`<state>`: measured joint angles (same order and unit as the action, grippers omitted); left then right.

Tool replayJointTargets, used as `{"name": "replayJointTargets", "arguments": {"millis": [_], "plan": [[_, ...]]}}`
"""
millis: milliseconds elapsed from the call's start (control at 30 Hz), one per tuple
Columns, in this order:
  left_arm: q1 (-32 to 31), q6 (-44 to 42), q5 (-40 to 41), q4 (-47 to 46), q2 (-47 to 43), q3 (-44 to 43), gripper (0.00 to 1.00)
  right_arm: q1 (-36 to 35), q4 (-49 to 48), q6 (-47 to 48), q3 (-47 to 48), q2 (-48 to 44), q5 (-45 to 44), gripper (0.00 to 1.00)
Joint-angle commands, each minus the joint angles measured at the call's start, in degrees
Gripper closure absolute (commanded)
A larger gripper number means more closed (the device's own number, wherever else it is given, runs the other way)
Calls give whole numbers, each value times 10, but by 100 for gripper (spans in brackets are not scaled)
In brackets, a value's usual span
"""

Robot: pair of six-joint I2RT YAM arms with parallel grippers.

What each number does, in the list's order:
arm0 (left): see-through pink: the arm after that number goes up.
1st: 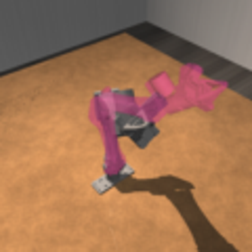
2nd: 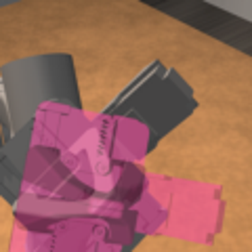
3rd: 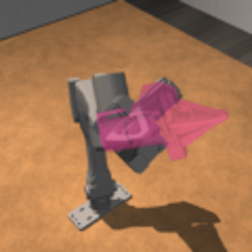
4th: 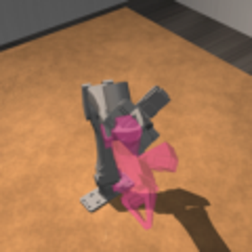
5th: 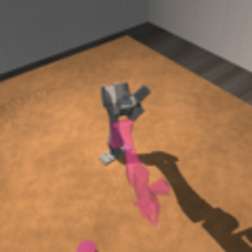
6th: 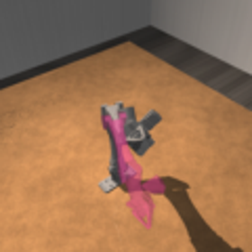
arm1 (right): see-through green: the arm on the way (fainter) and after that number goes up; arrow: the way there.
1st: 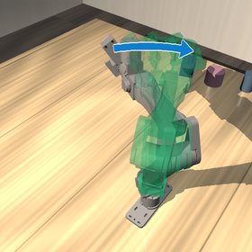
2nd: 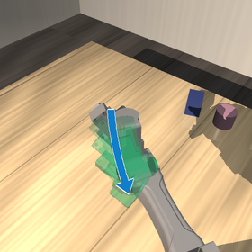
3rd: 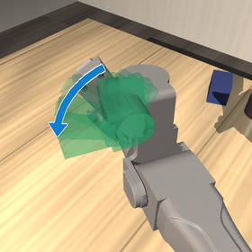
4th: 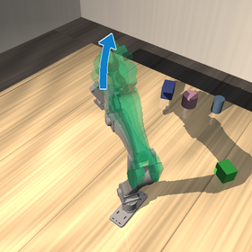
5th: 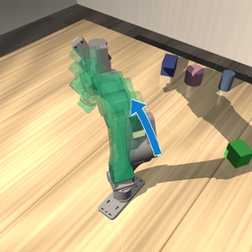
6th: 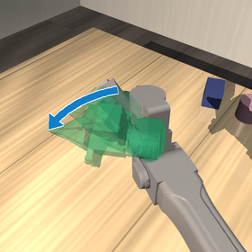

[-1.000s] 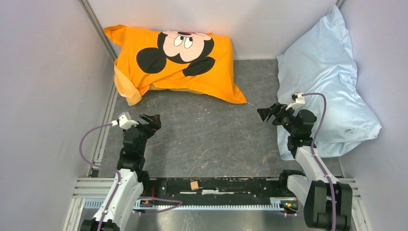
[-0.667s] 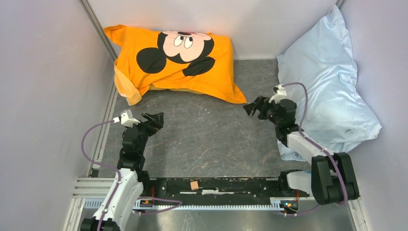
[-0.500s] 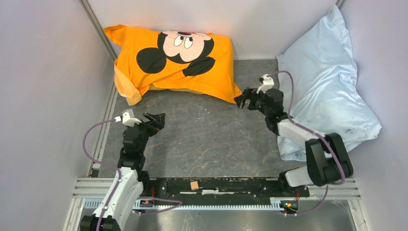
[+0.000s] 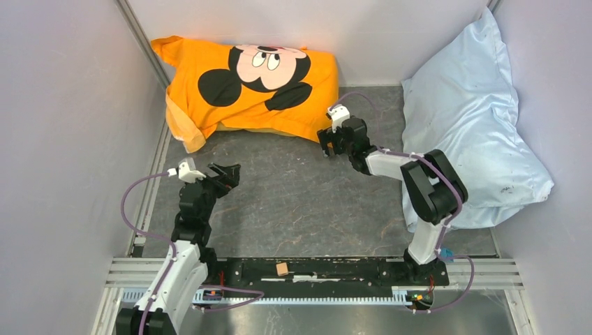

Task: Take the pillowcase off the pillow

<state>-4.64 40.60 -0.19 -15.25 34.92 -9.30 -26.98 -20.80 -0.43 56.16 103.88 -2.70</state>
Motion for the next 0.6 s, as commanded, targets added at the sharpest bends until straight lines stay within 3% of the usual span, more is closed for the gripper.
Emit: {"name": "replayJointTargets", "arguments": {"millis": [0, 100, 133, 167, 267, 567], "plan": [[-1, -14, -5, -31, 4, 1, 0, 0, 20, 37, 52, 48, -73, 2], [-1, -15, -2, -32, 6, 2, 0, 1, 27, 43, 78, 76, -96, 2], [-1, -15, -1, -32, 6, 2, 0, 1, 33, 43, 91, 84, -96, 11], [-1, -15, -1, -32, 6, 2, 0, 1, 37, 44, 102, 90, -91, 23], [-1, -16, -1, -33, 11, 1, 0, -1, 44, 44, 121, 85, -67, 97], [-2, -17, -2, -34, 15, 0, 0, -21, 30, 14, 21, -125, -63, 100]]}}
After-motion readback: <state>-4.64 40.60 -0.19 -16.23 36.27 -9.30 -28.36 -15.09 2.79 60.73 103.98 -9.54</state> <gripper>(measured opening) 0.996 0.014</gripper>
